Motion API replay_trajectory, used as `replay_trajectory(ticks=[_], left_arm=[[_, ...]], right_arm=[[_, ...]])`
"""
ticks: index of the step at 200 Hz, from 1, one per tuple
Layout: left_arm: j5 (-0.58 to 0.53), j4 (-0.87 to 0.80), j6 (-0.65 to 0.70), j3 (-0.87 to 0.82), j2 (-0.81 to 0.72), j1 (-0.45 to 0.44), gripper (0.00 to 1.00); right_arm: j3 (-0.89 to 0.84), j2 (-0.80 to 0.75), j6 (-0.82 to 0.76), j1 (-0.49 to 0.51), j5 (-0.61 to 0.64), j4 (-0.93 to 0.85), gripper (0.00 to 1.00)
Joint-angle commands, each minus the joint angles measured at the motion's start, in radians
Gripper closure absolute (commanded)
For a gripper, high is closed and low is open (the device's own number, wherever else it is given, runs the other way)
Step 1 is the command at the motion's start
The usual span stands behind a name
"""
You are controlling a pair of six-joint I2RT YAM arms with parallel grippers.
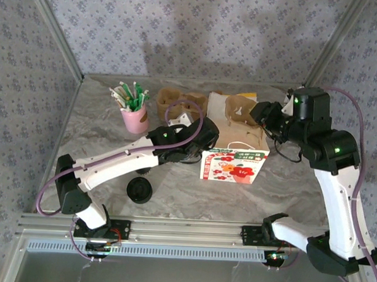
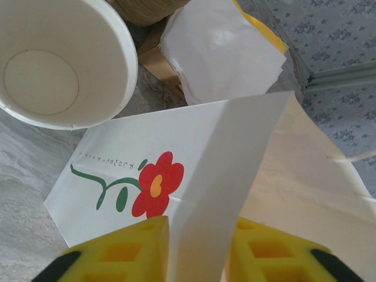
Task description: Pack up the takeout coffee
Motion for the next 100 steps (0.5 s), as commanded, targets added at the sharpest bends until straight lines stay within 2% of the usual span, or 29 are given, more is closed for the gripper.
replay_trajectory(ticks=[1,45,100], left_arm=[[-0.011,0.002,0.036,-0.019,-0.062,-0.005,0.63],[-0.091,-0.007,0.134,-0.024,-0.153,-0.014,0.52],[-0.239,-0.053,0.301,-0.017,-0.246,-0.014,0.5]], right_arm=[[0.01,0.004,-0.041,-0.007,0.016,-0.029,0.63],[0.043,0.038,-0.091,0.011,0.062,-0.076,0.63],[0.089,0.077,-0.131,0.134,0.23,-0.155,0.63]])
